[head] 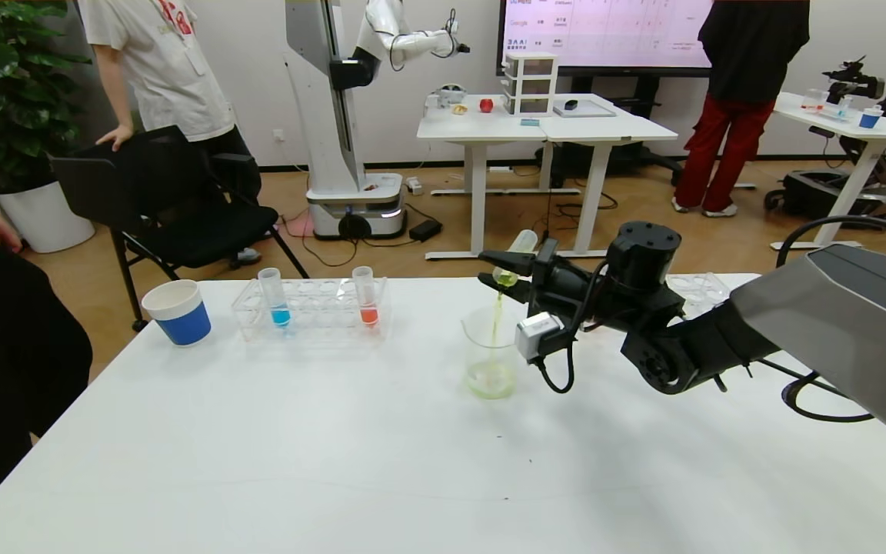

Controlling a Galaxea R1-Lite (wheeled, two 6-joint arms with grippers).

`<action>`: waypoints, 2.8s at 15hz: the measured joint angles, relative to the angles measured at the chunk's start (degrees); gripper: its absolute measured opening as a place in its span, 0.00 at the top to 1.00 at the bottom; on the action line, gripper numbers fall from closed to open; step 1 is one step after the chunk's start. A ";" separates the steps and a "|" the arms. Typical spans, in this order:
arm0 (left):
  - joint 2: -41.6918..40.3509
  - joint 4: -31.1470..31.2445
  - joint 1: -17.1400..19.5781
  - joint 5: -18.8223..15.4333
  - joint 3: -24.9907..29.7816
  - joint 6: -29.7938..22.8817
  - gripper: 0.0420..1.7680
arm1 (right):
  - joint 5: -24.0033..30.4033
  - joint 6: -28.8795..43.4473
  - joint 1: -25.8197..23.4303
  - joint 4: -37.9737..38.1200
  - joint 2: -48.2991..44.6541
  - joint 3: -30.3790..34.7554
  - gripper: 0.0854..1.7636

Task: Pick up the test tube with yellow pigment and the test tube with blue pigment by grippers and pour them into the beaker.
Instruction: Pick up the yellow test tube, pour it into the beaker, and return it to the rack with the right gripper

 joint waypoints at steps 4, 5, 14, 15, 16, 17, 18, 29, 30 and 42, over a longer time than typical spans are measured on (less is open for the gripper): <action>0.00 0.00 0.00 -0.02 0.00 0.00 0.01 | 0.28 -3.89 0.02 1.97 0.15 0.00 0.74; 0.00 0.00 0.00 -0.02 0.00 -0.02 0.01 | 0.41 -6.01 0.02 3.72 0.00 -0.04 0.74; 0.00 0.00 0.00 0.00 0.00 0.00 0.01 | 0.68 -15.69 0.02 11.46 -2.61 -1.28 0.74; 0.00 0.00 0.00 0.00 0.00 -0.02 0.01 | 0.69 -15.56 0.05 11.54 -2.78 -1.28 0.74; 0.00 0.00 0.00 -0.02 0.00 0.00 0.01 | 0.57 -14.95 0.11 11.76 -3.11 -1.22 0.74; 0.00 -0.02 0.00 -0.02 0.00 -0.02 0.01 | 0.39 -13.43 0.16 12.29 -3.72 -0.98 0.74; 0.00 0.00 0.00 -0.02 0.00 0.00 0.01 | 0.13 -10.42 0.33 13.40 -4.77 -0.28 0.74; 0.00 0.00 0.00 0.00 0.00 0.00 0.01 | -36.28 72.79 8.66 2.15 -21.08 12.26 0.74; 0.00 0.00 0.00 0.00 0.00 0.00 0.01 | -39.52 78.75 9.31 2.89 -21.53 12.42 0.74; 0.00 -0.02 0.00 0.00 0.00 0.00 0.01 | -42.24 92.42 -8.30 18.85 -26.32 13.12 0.74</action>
